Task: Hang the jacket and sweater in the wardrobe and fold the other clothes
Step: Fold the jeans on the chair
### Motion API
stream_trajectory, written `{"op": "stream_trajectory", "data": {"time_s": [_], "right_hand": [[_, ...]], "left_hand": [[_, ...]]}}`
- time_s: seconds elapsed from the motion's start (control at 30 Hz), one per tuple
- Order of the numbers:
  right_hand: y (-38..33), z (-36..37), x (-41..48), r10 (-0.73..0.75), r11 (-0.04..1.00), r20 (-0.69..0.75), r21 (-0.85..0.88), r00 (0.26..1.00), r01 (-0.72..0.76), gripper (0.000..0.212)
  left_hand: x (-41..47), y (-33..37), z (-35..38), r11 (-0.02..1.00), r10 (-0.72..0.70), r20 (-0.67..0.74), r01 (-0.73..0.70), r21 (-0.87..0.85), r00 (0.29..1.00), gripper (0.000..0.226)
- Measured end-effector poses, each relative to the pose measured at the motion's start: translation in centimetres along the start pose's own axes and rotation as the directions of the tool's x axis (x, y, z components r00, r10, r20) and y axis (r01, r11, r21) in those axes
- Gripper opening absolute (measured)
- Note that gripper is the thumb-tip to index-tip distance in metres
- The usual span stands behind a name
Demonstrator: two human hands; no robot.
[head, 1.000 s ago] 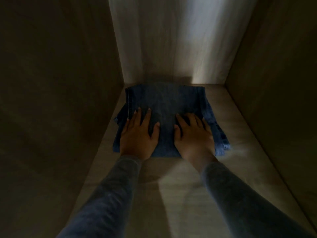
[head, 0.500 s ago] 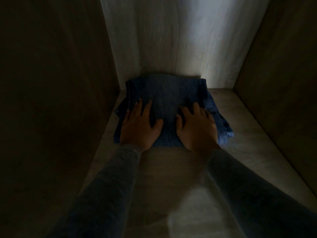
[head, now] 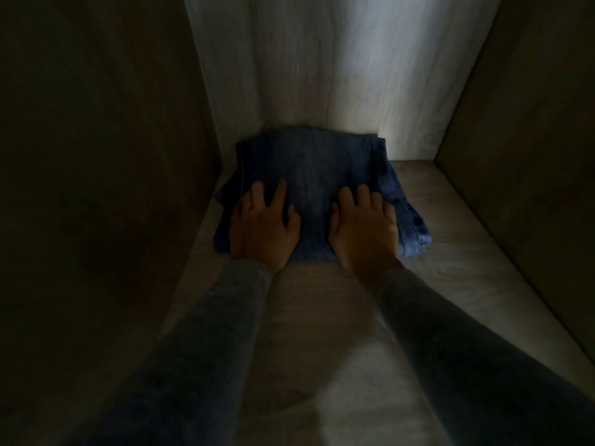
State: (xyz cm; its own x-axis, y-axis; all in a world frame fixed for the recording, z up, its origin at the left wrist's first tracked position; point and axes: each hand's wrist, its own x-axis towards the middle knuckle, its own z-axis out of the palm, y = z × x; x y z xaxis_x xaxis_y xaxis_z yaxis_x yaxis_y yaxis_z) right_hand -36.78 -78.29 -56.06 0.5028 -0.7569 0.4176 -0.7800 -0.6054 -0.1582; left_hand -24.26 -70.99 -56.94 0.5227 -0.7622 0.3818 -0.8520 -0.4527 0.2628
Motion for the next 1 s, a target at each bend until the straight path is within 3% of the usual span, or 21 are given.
{"op": "stream_trajectory", "data": {"time_s": [0.1,0.17,0.27,0.4,0.57,0.7,0.77,0.87,1.0], "right_hand": [[0.0,-0.5,-1.1,-0.003,1.000,0.148,0.009,0.989,0.001,0.043],[0.3,-1.0,-2.1,-0.013,1.000,0.210,0.017,0.978,0.009,0.049],[0.6,-1.9,-4.0,-0.021,1.000,0.321,0.023,0.947,0.014,0.054],[0.3,-4.4,-8.8,-0.005,0.997,0.437,0.068,0.899,-0.028,0.060],[-1.1,-9.5,-15.9,-0.013,0.991,0.564,0.118,0.825,-0.065,0.054],[-2.0,-16.8,-18.7,-0.034,0.977,0.565,0.191,0.825,-0.090,0.050],[-2.2,-20.1,-18.9,-0.036,0.971,0.534,0.218,0.845,-0.096,0.048],[-3.5,-26.6,-19.0,-0.056,0.962,0.502,0.258,0.863,-0.088,0.046],[-6.0,-35.4,-19.4,-0.052,0.937,0.428,0.334,0.902,-0.104,0.043]], "left_hand": [[-0.7,0.1,0.2,1.000,-0.017,0.041,0.017,0.007,0.999,0.052],[-1.8,-0.4,0.0,1.000,0.007,0.067,-0.007,0.000,0.998,0.052],[-4.7,-1.1,-0.7,0.998,0.064,-0.003,-0.064,0.028,0.998,0.056],[-10.1,-0.3,-3.3,0.998,-0.041,0.307,0.027,0.050,0.951,0.061],[-17.5,2.1,-8.0,0.993,-0.112,0.483,0.086,0.076,0.868,0.057],[-21.8,4.4,-14.3,0.988,-0.149,0.362,0.156,0.008,0.920,0.090],[-22.4,5.8,-17.4,0.987,-0.129,0.277,0.149,-0.053,0.952,0.085],[-22.9,7.0,-24.5,0.983,-0.125,0.264,0.155,-0.095,0.956,0.088],[-25.0,8.7,-33.7,0.973,-0.152,0.193,0.181,-0.145,0.969,0.071]]}}
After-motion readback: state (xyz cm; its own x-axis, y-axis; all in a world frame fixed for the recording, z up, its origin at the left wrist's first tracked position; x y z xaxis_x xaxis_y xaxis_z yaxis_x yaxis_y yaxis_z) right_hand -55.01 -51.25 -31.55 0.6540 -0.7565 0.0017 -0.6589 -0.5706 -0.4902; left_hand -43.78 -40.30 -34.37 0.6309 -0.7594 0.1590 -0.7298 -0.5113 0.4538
